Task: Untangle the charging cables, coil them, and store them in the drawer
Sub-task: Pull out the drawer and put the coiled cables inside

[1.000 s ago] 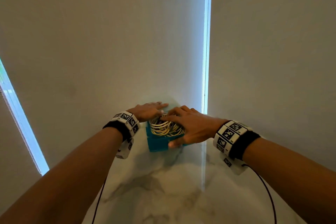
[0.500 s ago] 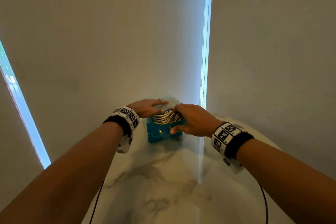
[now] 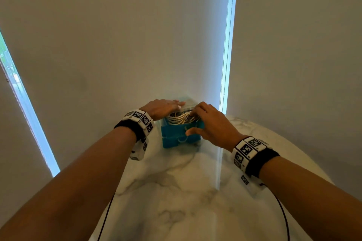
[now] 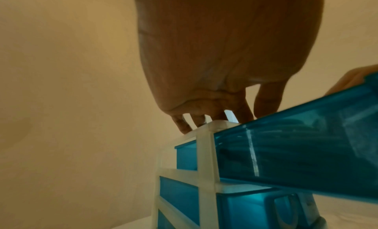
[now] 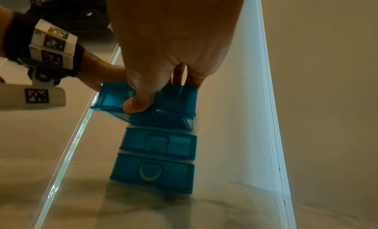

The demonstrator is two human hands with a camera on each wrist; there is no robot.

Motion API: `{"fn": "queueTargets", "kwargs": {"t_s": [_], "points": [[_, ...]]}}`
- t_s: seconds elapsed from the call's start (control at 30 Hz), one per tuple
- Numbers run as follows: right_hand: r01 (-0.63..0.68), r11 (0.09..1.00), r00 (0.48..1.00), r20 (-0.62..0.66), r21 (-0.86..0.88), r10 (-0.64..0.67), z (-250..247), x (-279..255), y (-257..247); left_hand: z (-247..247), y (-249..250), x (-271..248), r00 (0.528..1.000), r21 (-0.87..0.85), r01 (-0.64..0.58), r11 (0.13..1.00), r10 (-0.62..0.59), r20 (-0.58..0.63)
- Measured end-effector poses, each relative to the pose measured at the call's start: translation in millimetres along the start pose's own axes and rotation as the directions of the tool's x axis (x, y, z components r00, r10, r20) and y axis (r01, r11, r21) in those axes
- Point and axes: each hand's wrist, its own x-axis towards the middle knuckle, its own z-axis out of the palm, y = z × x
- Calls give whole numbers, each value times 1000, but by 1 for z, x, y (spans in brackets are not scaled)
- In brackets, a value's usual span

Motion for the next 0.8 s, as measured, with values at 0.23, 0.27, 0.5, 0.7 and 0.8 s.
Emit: {"fn": "queueTargets", "kwargs": {"t_s": [0.23, 0.27, 0.5, 0.7, 0.8], "points": [[19, 996, 995, 100, -91, -10, -9, 18, -5, 1, -5, -1, 999, 97, -15, 995, 12, 35], [3, 997, 995, 96, -74, 4, -8, 17, -6, 0, -5, -1, 1000, 91, -12, 996, 9, 29], [-35, 999, 998, 45, 28, 33, -2, 17, 0, -1, -4, 6, 997, -17, 15, 1000, -17, -80], [-17, 995, 984, 173, -101, 34, -2, 25, -3, -1, -6, 3, 999, 9, 4, 1000, -3, -54], [-4, 986, 971, 234, -167, 44, -9, 30, -6, -5, -6, 0, 999, 41, -5, 999, 3, 43]]}}
